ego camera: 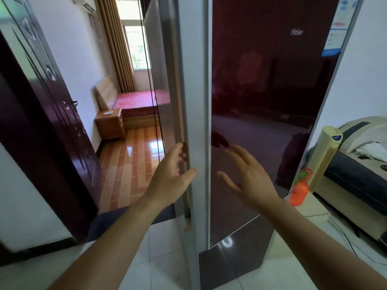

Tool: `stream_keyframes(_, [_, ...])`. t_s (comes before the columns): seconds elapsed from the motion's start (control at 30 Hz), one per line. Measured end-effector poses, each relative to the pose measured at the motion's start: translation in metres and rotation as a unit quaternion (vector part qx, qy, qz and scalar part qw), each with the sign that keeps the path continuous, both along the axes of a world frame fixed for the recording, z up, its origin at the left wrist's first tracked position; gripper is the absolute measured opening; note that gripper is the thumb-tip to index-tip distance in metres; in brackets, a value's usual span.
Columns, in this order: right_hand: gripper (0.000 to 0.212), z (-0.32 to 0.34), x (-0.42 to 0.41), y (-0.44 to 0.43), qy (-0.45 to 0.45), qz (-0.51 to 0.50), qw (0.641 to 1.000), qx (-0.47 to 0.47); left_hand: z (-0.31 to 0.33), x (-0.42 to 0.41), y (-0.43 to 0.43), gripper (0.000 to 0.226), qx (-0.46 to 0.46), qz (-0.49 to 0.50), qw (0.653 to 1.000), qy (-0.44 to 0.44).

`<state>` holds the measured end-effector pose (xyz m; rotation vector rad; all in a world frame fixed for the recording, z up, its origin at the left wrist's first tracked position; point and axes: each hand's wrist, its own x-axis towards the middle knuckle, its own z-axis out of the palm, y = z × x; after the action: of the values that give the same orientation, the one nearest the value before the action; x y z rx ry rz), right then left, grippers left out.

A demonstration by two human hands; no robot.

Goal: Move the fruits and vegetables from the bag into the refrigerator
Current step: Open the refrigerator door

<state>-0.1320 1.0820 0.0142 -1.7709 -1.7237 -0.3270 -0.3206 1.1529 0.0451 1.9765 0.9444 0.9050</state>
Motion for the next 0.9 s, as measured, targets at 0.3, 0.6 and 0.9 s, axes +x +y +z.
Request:
stream_keyframes(0.3, [0.062, 0.005, 0.044, -0.088, -0.005, 0.084, 0.996, -0.004, 0.0, 0.025, -0.101, 0.059, -0.003, 0.047, 0.999, -0.014])
stream_keyframes(0.6, [0.059, 0.02, 0.067, -0.152, -0.017, 0.103, 0.995, -0.002, 0.0, 0.048, -0.172, 0.071, -0.018, 0.048, 0.999, -0.003])
stream_keyframes(0.9, [0.057, 0.022, 0.07, -0.22, 0.002, 0.045, 0.999, -0.016, 0.01, 0.075, -0.234, 0.07, -0.017, -0.02, 1.0, -0.002])
